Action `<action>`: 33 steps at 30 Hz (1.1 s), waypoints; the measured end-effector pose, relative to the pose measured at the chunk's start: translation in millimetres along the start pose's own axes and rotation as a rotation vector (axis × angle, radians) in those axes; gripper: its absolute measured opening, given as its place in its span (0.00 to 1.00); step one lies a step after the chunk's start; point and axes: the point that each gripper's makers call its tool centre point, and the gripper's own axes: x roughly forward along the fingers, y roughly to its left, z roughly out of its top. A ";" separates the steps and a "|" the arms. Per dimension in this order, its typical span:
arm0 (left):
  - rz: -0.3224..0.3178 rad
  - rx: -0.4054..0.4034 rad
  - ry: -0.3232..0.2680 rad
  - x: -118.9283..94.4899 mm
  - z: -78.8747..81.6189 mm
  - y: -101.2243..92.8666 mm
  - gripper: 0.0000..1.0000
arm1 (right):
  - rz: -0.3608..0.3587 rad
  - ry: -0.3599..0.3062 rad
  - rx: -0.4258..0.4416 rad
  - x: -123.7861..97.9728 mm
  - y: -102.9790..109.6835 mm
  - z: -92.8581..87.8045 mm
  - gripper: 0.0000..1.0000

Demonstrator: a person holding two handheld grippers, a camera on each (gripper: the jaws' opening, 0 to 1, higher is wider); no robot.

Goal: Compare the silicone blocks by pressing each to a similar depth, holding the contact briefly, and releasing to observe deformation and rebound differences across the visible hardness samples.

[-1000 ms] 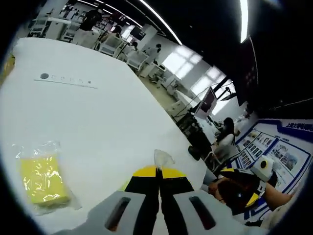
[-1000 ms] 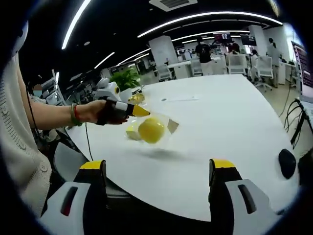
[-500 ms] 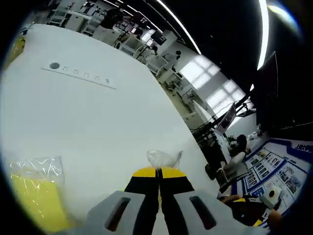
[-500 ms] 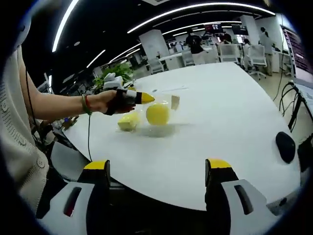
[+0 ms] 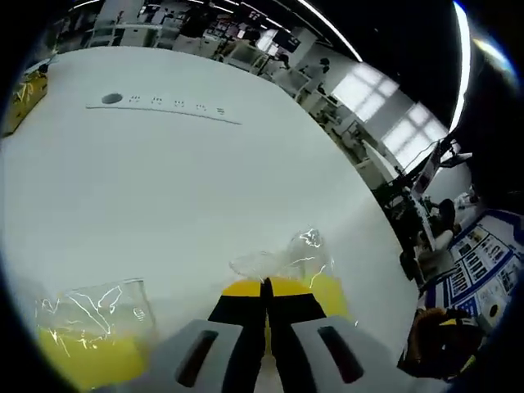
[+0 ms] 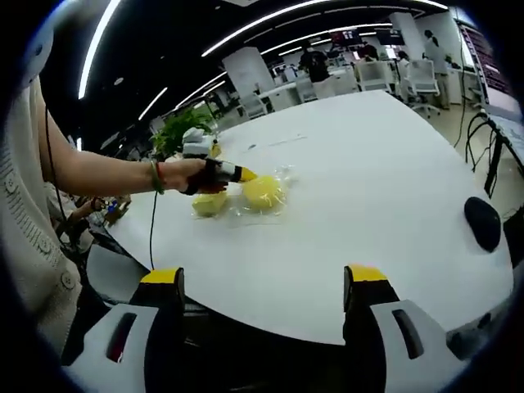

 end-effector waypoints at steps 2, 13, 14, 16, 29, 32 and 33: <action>0.000 0.033 -0.007 1.9 1.9 -1.1 0.00 | 0.003 -0.001 0.002 1.0 1.1 -0.1 0.73; 0.029 0.095 -0.001 -1.0 2.9 1.5 0.04 | 0.011 0.015 0.002 2.0 4.0 -8.0 0.73; 0.034 0.095 0.002 -2.4 2.6 2.3 0.05 | 0.013 0.015 0.001 1.7 5.3 -7.9 0.73; 0.046 0.117 0.006 -6.1 2.0 3.3 0.08 | 0.016 0.016 -0.007 0.6 8.7 -7.0 0.73; 0.051 0.329 0.032 -43.0 -6.5 -10.8 0.27 | 0.070 -0.091 -0.022 0.9 37.0 35.3 0.74; 0.048 0.358 0.026 -56.5 -10.1 -15.0 0.30 | 0.088 -0.089 -0.048 5.1 46.1 39.5 0.74; 0.044 0.378 0.019 -62.8 -11.2 -17.2 0.32 | 0.091 -0.091 -0.053 6.0 48.1 40.4 0.74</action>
